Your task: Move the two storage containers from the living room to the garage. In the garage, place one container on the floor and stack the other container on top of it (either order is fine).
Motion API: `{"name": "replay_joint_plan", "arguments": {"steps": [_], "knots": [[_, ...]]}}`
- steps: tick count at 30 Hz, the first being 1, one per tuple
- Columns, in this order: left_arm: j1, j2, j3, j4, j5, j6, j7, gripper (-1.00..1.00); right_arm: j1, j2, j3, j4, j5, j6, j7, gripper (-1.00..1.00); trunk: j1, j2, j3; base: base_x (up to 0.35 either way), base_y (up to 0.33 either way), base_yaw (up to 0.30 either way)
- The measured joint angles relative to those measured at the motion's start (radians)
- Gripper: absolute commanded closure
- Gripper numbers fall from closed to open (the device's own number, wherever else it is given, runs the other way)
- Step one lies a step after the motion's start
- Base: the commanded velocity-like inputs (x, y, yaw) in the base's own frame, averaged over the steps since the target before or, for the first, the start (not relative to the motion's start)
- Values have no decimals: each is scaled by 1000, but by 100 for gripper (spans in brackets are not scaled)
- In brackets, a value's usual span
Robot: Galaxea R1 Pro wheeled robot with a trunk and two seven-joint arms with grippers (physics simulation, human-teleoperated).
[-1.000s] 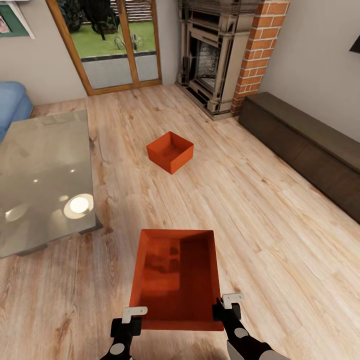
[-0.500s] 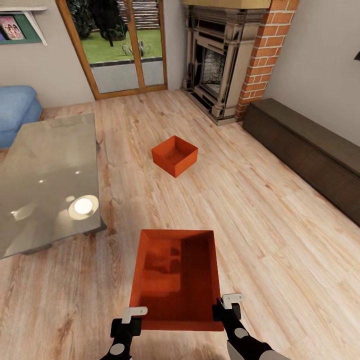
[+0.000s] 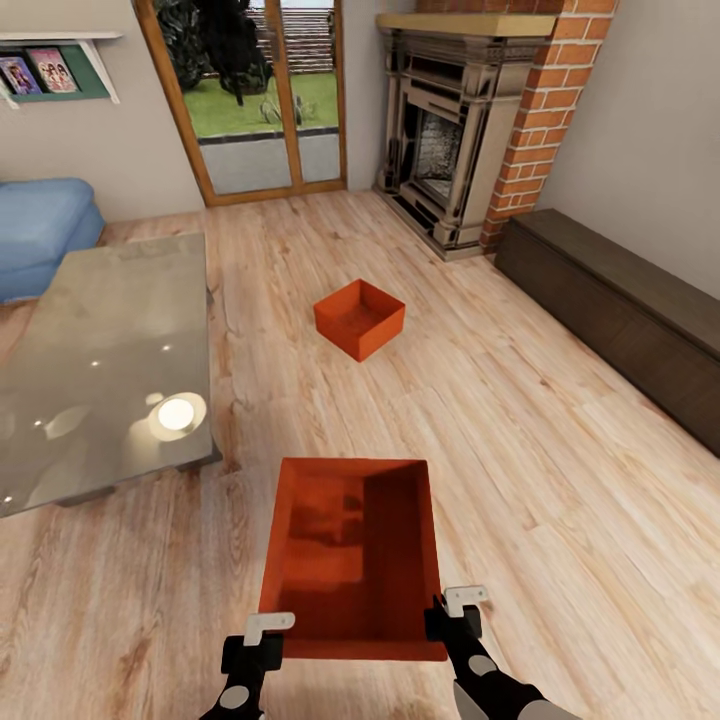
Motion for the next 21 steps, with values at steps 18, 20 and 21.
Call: {"name": "replay_joint_plan", "arguments": {"steps": [18, 20, 21], "knots": [[0, 0, 1, 0, -1, 1, 0, 100, 0, 0, -1, 1, 1, 0, 0, 100, 0, 0, 29, 0, 0, 91], [0, -1, 1, 0, 0, -1, 1, 100, 0, -1, 0, -2, 1, 1, 1, 100, 0, 0, 33, 0, 0, 91], [0, 0, 1, -1, -1, 0, 1, 100, 0, 0, 0, -2, 1, 1, 0, 100, 0, 0, 34, 0, 0, 91]]}}
